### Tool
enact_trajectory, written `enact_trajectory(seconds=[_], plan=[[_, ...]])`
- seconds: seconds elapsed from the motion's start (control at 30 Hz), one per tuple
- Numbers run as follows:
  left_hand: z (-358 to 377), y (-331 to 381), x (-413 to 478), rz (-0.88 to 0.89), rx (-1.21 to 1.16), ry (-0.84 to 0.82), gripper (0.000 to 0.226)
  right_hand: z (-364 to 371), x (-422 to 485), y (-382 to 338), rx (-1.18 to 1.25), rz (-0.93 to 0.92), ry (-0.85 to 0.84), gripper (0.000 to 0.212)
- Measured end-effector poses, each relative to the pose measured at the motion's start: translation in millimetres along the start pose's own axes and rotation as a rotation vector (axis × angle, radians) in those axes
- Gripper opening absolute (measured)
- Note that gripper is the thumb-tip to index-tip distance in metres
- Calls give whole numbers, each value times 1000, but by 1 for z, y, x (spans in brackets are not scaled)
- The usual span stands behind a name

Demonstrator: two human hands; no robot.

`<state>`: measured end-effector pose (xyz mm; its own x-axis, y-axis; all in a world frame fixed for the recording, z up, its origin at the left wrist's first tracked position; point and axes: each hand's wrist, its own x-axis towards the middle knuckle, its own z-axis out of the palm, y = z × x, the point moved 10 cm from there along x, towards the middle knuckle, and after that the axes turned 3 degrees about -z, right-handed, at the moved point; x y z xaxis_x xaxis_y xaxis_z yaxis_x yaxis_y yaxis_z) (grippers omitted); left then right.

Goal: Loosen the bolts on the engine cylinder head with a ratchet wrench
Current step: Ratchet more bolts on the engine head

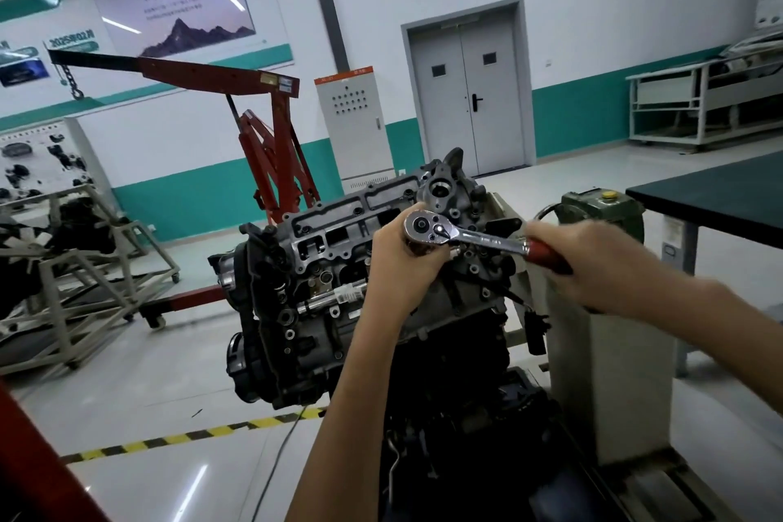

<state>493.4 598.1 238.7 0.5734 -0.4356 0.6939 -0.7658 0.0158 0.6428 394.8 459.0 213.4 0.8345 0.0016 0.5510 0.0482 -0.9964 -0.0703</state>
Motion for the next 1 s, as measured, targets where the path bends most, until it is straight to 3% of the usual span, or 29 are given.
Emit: enact_trajectory(seconds=[0.07,0.13,0.2,0.3,0.37,0.5,0.67,0.83,1.0], plan=[[0,6,-3,68,20,45,19,27,-24,-16,223,90,-14,29],[1,10,-5,97,38,105,24,42,-41,-43,456,179,100,33],[2,9,-5,81,31,147,33,61,-51,-67,634,290,166,34],[0,3,-8,15,-37,152,42,81,-48,-93,772,317,155,30],[-2,0,-8,-4,-44,133,43,78,-46,-83,714,294,127,28],[0,-4,-3,-27,-39,92,41,47,-34,-32,297,137,57,32],[2,-7,0,-58,-64,24,21,-13,9,-3,-34,-93,85,15],[1,-2,-3,12,-33,-17,23,12,-7,-4,70,-23,35,22],[-3,8,-9,92,31,120,26,54,-41,-59,546,175,165,32]])
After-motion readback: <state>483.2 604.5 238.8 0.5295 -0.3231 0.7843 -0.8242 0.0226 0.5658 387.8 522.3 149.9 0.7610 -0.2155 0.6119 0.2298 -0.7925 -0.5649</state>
